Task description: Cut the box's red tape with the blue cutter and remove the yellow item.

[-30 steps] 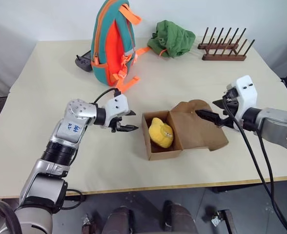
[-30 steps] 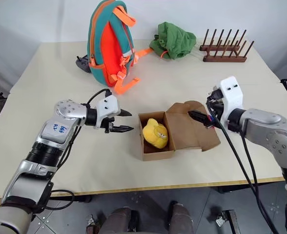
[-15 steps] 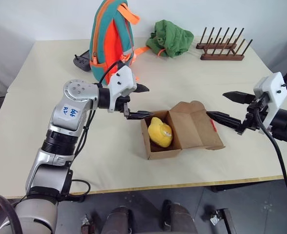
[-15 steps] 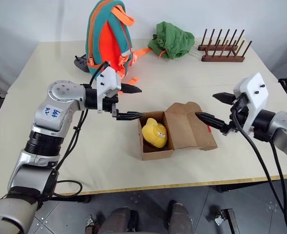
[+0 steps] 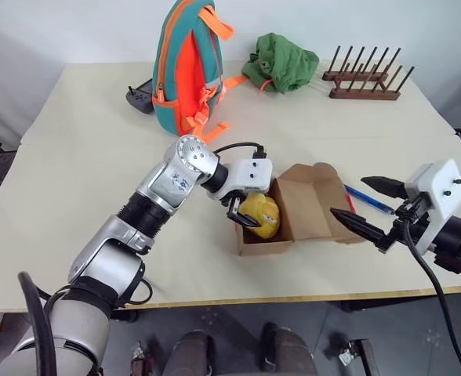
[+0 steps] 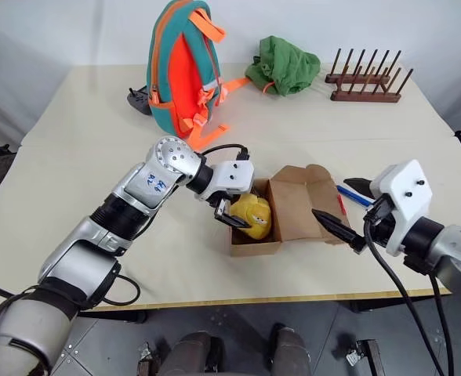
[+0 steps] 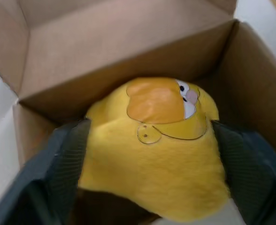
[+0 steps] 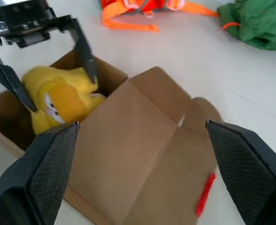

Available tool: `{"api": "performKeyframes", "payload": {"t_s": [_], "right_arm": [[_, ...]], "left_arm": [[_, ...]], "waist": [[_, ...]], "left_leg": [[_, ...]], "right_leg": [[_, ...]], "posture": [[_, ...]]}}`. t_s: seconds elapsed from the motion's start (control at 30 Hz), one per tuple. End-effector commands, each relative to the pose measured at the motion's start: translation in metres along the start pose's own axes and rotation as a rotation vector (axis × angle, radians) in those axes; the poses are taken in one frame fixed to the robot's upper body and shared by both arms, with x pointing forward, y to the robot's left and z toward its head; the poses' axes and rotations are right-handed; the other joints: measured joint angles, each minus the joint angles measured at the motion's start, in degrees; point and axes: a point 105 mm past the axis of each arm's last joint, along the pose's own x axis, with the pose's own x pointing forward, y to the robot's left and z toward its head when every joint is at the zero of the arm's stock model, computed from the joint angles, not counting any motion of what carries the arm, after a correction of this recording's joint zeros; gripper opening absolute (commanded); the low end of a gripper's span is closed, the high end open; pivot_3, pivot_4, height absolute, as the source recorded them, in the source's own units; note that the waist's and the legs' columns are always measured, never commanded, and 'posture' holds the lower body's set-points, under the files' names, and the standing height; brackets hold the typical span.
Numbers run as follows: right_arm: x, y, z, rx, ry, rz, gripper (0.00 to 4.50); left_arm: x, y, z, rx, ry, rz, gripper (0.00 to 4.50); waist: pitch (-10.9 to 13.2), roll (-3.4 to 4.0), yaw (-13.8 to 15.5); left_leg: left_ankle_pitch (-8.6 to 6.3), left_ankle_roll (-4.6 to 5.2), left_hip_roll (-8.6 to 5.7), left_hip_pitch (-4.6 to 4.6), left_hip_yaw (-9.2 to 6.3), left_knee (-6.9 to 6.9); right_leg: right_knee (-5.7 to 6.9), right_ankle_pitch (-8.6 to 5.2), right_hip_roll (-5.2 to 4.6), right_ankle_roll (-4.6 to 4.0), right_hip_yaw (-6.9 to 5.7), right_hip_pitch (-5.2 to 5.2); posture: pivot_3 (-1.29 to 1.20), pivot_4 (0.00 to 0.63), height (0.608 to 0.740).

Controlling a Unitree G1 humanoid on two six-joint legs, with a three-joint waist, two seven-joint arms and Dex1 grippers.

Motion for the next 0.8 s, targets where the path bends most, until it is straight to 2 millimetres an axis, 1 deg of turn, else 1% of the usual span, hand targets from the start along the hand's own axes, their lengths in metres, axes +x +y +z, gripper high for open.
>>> {"api": "performKeyframes", "payload": {"t_s": [0.03, 0.07, 0.23, 0.3, 0.37, 0.4, 0.47, 0.53, 0.57, 0.7, 0.77, 0.8], "right_arm": [[-0.005, 0.000, 0.010, -0.032, -0.036, -0.031, 4.50], [-0.005, 0.000, 0.010, -0.032, -0.036, -0.030, 4.50], [-0.008, 0.001, 0.009, -0.039, -0.040, -0.022, 4.50], [-0.010, 0.004, 0.008, -0.046, -0.048, 0.001, 4.50], [-0.012, 0.008, 0.006, -0.041, -0.062, 0.037, 4.50], [-0.014, 0.009, 0.006, -0.040, -0.079, 0.053, 4.50], [-0.016, 0.011, 0.003, -0.041, -0.098, 0.075, 4.50], [-0.016, 0.014, -0.009, -0.059, -0.035, 0.113, 4.50], [-0.015, 0.012, -0.010, -0.063, -0.029, 0.117, 4.50], [-0.012, 0.003, -0.004, -0.070, -0.050, 0.112, 4.50], [-0.011, 0.001, -0.001, -0.072, -0.048, 0.125, 4.50], [-0.011, 0.000, -0.001, -0.072, -0.046, 0.130, 4.50]], "left_arm": [[-0.001, 0.004, 0.005, 0.052, 0.012, 0.010, 2.89], [0.000, 0.005, 0.007, 0.055, 0.002, 0.012, 2.64], [-0.003, 0.009, 0.016, 0.066, -0.048, 0.039, 1.07], [-0.007, 0.012, 0.021, 0.058, -0.082, 0.058, 0.54], [-0.012, 0.016, 0.028, 0.049, -0.128, 0.088, 0.16], [-0.016, 0.020, 0.031, 0.034, -0.153, 0.110, 0.06], [-0.022, 0.025, 0.037, 0.013, -0.191, 0.143, 0.06], [-0.036, 0.032, 0.048, -0.008, -0.265, 0.197, 0.06], [-0.045, 0.037, 0.054, -0.018, -0.302, 0.231, 0.06], [-0.073, 0.049, 0.068, -0.062, -0.393, 0.326, 0.06], [-0.089, 0.050, 0.067, -0.088, -0.409, 0.353, 0.06], [-0.093, 0.050, 0.066, -0.098, -0.406, 0.362, 0.06]], "waist": [[0.00, 0.00, 0.01], [0.00, 0.00, 0.08], [0.00, 0.00, 0.18], [0.00, 0.00, 0.17], [0.00, 0.00, 0.15], [0.00, -0.01, 0.19], [0.01, -0.01, 0.18], [0.01, -0.01, 0.21], [0.01, -0.02, 0.17], [0.02, -0.03, 0.01], [0.02, -0.03, -0.05], [0.02, -0.03, -0.13]], "left_leg": [[0.00, 0.01, 0.00, -0.01, -0.01, 0.05], [-0.01, 0.02, 0.01, -0.01, -0.02, 0.08], [-0.06, 0.10, 0.01, -0.13, -0.09, 0.34], [-0.06, 0.10, 0.01, -0.13, -0.09, 0.36], [-0.06, 0.10, 0.01, -0.12, -0.10, 0.36], [-0.06, 0.10, 0.01, -0.13, -0.10, 0.36], [-0.06, 0.11, 0.00, -0.14, -0.10, 0.37], [-0.06, 0.11, 0.00, -0.13, -0.10, 0.40], [-0.06, 0.11, 0.00, -0.14, -0.10, 0.40], [-0.06, 0.11, 0.01, -0.11, -0.09, 0.45], [-0.06, 0.11, 0.02, -0.08, -0.11, 0.44], [-0.06, 0.10, 0.02, -0.08, -0.12, 0.43]], "right_leg": [[0.03, 0.00, 0.00, 0.00, 0.00, 0.00], [0.03, 0.00, 0.00, 0.00, 0.00, 0.00], [0.12, 0.01, -0.01, 0.00, -0.01, 0.00], [0.15, 0.01, -0.02, -0.01, 0.00, 0.00], [0.16, 0.01, -0.02, -0.01, 0.00, 0.00], [0.16, 0.01, -0.02, -0.01, -0.01, 0.00], [0.16, 0.01, -0.02, 0.00, -0.01, 0.00], [0.18, 0.01, -0.02, 0.00, -0.01, 0.01], [0.18, 0.01, -0.02, 0.00, 0.00, 0.01], [0.26, 0.01, -0.02, 0.00, 0.03, 0.01], [0.28, 0.01, -0.02, 0.00, 0.04, 0.01], [0.29, 0.01, -0.02, 0.00, 0.04, 0.01]], "posture": [[0.00, 0.150, 0.740], [0.00, 0.150, 0.740], [0.00, 0.150, 0.740], [0.00, 0.150, 0.740], [0.00, 0.150, 0.740], [0.00, 0.150, 0.740], [0.00, 0.150, 0.740], [0.00, 0.150, 0.740], [0.00, 0.150, 0.740], [0.00, 0.150, 0.740], [0.00, 0.150, 0.740], [0.00, 0.150, 0.740]]}}
